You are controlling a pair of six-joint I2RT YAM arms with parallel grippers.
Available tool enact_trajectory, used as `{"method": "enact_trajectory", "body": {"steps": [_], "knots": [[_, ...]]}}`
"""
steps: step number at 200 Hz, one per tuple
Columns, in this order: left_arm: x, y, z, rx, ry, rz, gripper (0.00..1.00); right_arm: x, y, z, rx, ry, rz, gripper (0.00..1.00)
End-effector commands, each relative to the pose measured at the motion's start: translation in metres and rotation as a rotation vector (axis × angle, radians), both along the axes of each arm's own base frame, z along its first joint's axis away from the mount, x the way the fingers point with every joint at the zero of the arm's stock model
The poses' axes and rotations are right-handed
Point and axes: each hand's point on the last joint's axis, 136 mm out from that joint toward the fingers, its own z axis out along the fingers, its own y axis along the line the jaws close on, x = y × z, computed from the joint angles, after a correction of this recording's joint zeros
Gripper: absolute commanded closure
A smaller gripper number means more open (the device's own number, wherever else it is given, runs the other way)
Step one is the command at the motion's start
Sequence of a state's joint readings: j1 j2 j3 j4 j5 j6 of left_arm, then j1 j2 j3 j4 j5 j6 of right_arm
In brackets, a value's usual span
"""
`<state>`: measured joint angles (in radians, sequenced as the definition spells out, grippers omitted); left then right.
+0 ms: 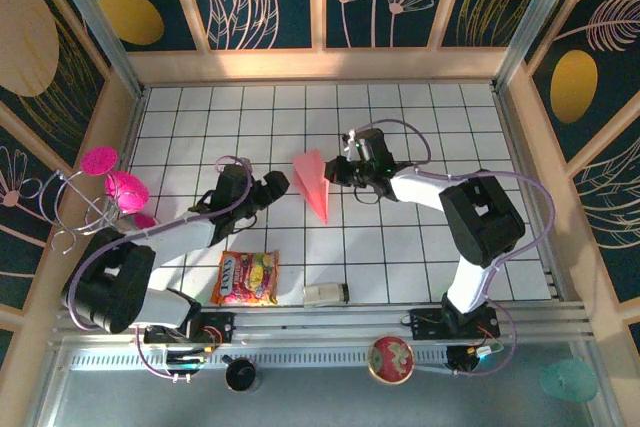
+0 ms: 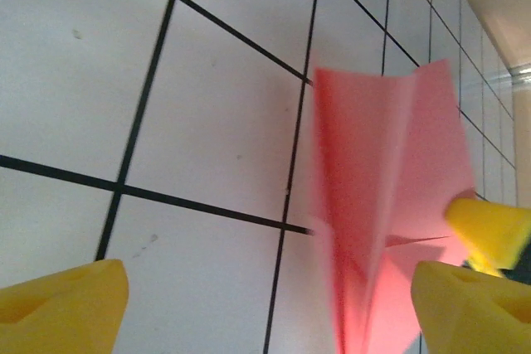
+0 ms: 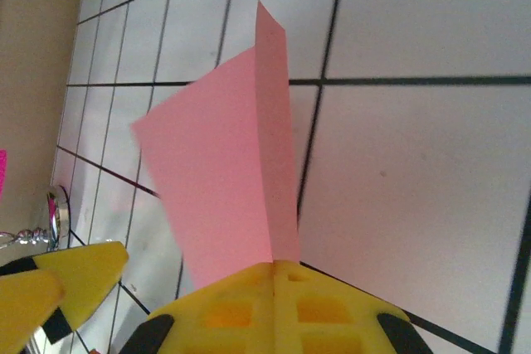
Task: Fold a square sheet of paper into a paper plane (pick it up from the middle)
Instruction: Turn over a paper plane at the center of the table.
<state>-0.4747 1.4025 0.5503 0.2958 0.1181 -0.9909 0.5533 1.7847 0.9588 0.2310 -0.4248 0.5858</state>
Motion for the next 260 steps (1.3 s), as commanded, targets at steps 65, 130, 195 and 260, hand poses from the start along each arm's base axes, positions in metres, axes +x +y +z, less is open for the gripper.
{"method": "enact_trajectory", "body": {"steps": [65,130,195,260], "knots": [[0.008,-0.053,-0.008,-0.158,0.056,-0.159,0.39,-0.005,-0.025,-0.023,0.046,0.044,-0.037,1.0],[0.01,-0.082,-0.02,-0.136,0.094,-0.238,0.52,-0.004,-0.031,-0.033,0.023,0.064,-0.059,1.0],[0.012,-0.09,-0.042,-0.12,0.141,-0.267,0.71,-0.004,-0.031,-0.033,0.023,0.065,-0.056,1.0],[0.022,-0.091,-0.041,-0.095,0.123,-0.258,0.91,0.002,-0.03,-0.018,0.053,0.04,-0.055,1.0]]}}
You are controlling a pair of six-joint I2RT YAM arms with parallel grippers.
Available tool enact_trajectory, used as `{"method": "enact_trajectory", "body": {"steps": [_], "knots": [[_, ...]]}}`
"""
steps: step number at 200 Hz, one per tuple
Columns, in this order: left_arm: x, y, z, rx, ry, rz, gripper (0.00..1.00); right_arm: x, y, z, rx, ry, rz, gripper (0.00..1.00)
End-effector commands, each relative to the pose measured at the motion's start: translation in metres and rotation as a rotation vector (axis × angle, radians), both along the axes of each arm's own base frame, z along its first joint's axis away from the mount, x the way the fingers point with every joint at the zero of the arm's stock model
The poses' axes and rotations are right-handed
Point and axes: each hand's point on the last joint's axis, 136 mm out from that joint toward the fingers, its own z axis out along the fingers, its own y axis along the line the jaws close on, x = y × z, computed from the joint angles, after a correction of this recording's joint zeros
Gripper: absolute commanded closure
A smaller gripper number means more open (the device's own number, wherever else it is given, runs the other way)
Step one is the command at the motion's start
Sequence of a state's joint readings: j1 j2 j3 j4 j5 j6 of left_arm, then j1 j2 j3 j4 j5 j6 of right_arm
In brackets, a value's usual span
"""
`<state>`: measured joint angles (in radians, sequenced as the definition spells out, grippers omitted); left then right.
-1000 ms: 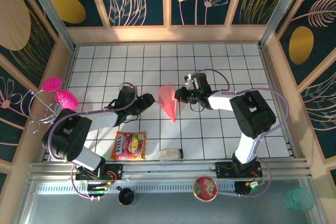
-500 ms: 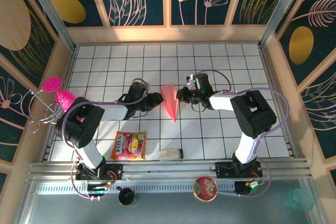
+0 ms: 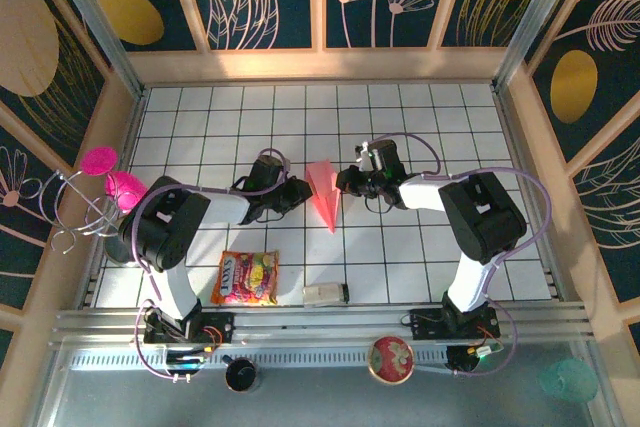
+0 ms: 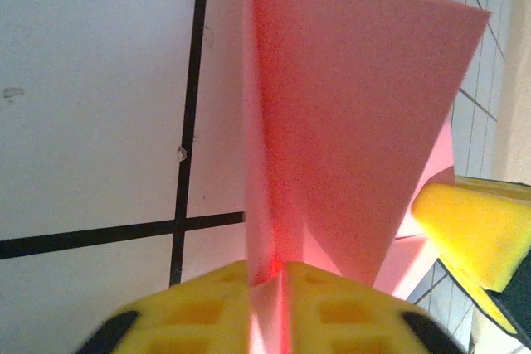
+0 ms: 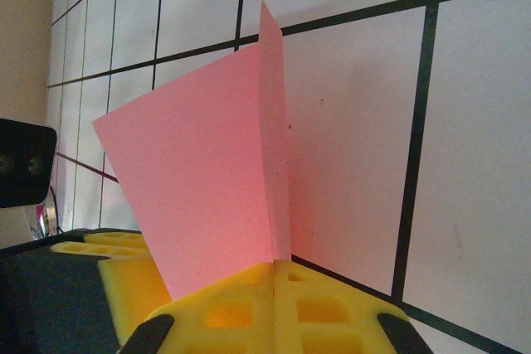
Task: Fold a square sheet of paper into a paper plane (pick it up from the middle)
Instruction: Turn over a paper plane at the center of the table.
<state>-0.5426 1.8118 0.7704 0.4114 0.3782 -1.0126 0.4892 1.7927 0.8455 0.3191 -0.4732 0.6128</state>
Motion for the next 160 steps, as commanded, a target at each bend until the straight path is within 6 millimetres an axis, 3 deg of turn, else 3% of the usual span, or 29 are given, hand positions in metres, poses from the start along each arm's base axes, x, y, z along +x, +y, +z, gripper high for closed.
{"method": "enact_trajectory", "body": {"steps": [1,34,71,113,160], "knots": [[0.01,-0.002,0.006,0.022,-0.038,0.0,0.91,0.008,-0.001,0.011,0.033,-0.027,-0.014,1.0],[0.027,0.013,0.026,0.101,-0.11,0.053,0.94,0.023,-0.004,0.037,0.053,-0.09,-0.036,1.0],[0.046,0.029,0.037,0.107,-0.135,0.108,0.95,0.045,-0.01,0.038,0.081,-0.091,-0.103,1.0],[0.059,0.038,0.025,0.156,-0.111,0.114,0.94,0.067,-0.016,0.036,0.131,-0.097,-0.152,1.0],[0.065,0.034,0.008,0.209,-0.066,0.06,0.91,0.067,-0.009,0.019,0.144,-0.053,-0.107,1.0]]}}
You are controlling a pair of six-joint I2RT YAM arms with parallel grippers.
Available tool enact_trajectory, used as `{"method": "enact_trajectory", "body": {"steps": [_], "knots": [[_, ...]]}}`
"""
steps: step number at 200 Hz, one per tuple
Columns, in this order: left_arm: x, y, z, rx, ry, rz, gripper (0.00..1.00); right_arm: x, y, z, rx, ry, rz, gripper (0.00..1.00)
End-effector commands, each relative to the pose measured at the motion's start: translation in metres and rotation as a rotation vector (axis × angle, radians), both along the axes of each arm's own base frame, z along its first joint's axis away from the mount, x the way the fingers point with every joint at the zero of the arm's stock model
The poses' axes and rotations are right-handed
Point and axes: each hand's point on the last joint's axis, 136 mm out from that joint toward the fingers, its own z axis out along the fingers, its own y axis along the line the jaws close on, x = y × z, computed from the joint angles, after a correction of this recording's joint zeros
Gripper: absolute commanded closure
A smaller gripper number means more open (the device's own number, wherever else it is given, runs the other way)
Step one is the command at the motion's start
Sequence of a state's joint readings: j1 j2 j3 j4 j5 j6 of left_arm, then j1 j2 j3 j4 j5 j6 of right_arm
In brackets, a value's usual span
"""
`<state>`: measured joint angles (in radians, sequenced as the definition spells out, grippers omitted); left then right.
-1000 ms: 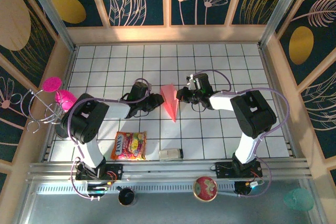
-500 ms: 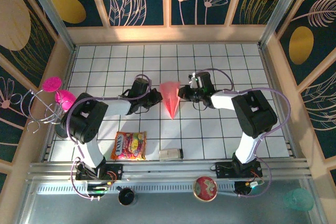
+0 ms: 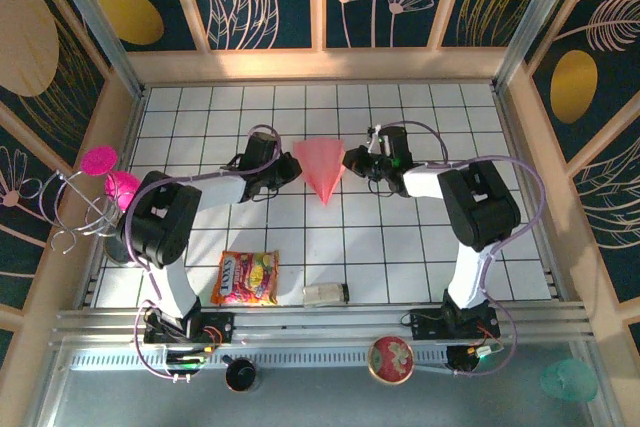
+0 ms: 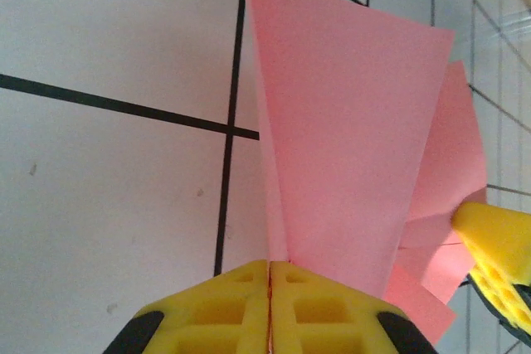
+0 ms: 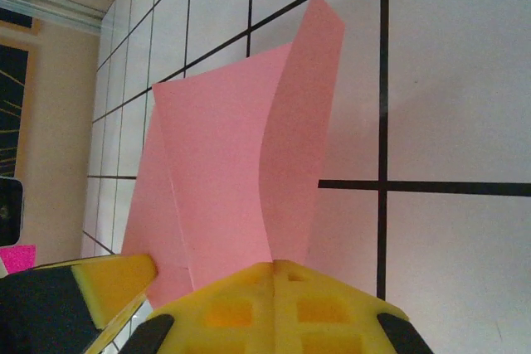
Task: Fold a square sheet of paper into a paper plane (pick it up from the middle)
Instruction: Turn over a paper plane at the center of the table, then move the paper plane to the top-center of the table.
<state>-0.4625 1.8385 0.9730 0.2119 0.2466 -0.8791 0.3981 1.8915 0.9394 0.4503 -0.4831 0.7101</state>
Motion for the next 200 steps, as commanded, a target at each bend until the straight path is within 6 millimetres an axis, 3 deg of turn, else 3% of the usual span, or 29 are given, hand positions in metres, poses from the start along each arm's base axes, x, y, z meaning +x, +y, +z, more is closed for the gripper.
{"method": "enact_trajectory", "body": {"steps": [1,41,69,114,154,179,200], "knots": [[0.001,0.003,-0.016,0.059,0.046,-0.027,0.91,0.006,0.007,0.003,0.04,-0.016,0.03,1.0],[-0.001,0.005,-0.034,0.127,0.093,-0.071,0.87,0.0,0.004,-0.014,0.039,0.021,0.037,1.0],[0.002,0.009,-0.035,0.185,0.096,-0.08,0.82,-0.003,0.004,-0.02,0.044,0.037,0.054,1.0],[0.004,0.009,-0.004,0.177,0.05,-0.08,0.73,-0.006,0.009,-0.019,0.061,0.046,0.083,1.0],[-0.014,-0.005,0.021,0.046,0.029,-0.089,0.69,-0.006,0.011,-0.011,0.072,0.032,0.093,1.0],[-0.027,-0.023,0.029,-0.038,0.026,-0.114,0.69,-0.008,0.012,-0.011,0.072,0.037,0.097,1.0],[-0.035,-0.039,0.02,-0.059,0.049,-0.139,0.68,-0.008,0.013,-0.012,0.072,0.038,0.097,1.0]]}}
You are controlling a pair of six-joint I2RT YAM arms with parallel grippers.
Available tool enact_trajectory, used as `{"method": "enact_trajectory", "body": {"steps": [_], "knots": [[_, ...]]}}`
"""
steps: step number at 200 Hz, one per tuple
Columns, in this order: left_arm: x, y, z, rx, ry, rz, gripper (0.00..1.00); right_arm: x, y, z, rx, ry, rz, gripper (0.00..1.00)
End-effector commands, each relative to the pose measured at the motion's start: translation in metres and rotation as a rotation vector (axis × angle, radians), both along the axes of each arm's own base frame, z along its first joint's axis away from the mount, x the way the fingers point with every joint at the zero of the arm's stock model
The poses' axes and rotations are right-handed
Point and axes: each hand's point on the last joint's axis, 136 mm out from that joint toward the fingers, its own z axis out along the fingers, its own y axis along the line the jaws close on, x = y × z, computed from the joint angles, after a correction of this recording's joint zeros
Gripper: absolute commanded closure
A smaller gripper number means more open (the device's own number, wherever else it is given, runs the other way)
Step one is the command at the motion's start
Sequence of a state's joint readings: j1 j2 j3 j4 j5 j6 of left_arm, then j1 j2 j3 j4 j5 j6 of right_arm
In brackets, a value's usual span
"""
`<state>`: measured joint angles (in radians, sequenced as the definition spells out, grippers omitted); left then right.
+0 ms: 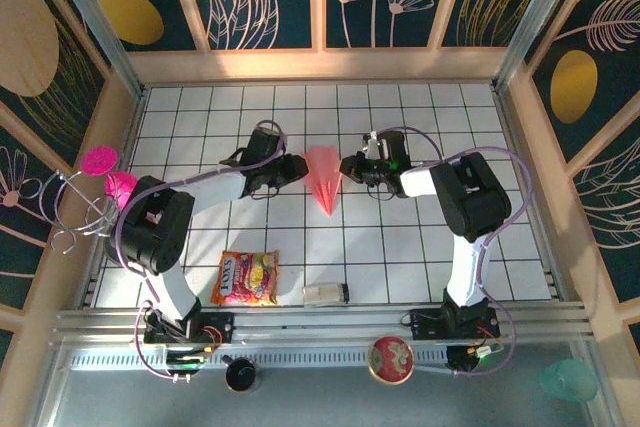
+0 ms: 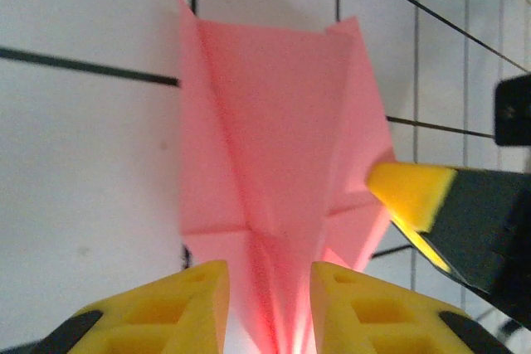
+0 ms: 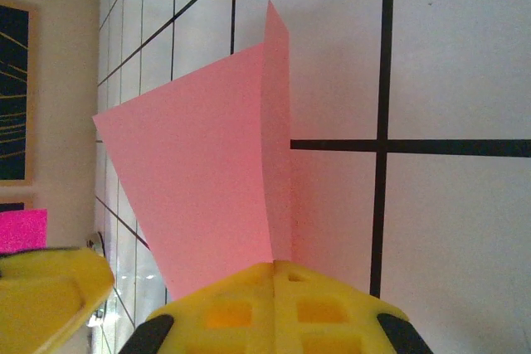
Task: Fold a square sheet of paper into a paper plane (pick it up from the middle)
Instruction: Move the paper plane to the top-center of the table.
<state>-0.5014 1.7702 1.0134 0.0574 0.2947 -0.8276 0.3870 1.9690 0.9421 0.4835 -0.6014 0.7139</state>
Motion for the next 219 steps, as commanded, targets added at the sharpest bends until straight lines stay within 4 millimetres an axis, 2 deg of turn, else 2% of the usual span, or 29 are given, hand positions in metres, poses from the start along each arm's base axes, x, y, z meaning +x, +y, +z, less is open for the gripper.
{"method": "enact_trajectory", "body": {"steps": [1,28,68,88,127,155,188,219], "knots": [[-0.01,-0.022,-0.001,-0.075,0.028,-0.03,0.68,0.003,0.004,0.011,0.025,-0.028,0.011,1.0],[-0.015,-0.035,-0.02,-0.06,0.072,-0.05,0.65,0.002,0.005,0.009,0.026,-0.023,0.013,1.0],[-0.016,-0.039,-0.033,-0.049,0.095,-0.052,0.6,0.001,0.006,0.01,0.028,-0.024,0.017,1.0],[-0.016,-0.044,-0.032,-0.063,0.092,-0.064,0.59,0.001,0.007,0.011,0.031,-0.026,0.022,1.0],[-0.016,-0.057,-0.017,-0.132,0.062,-0.104,0.58,0.0,0.01,0.014,0.037,-0.034,0.032,1.0],[-0.016,-0.06,-0.023,-0.121,0.076,-0.109,0.55,-0.001,0.012,0.018,0.042,-0.041,0.041,1.0],[-0.017,-0.06,-0.032,-0.087,0.089,-0.104,0.46,-0.004,0.015,0.025,0.053,-0.057,0.059,1.0],[-0.017,-0.058,-0.039,-0.059,0.1,-0.094,0.46,-0.006,0.019,0.031,0.059,-0.069,0.073,1.0]]}}
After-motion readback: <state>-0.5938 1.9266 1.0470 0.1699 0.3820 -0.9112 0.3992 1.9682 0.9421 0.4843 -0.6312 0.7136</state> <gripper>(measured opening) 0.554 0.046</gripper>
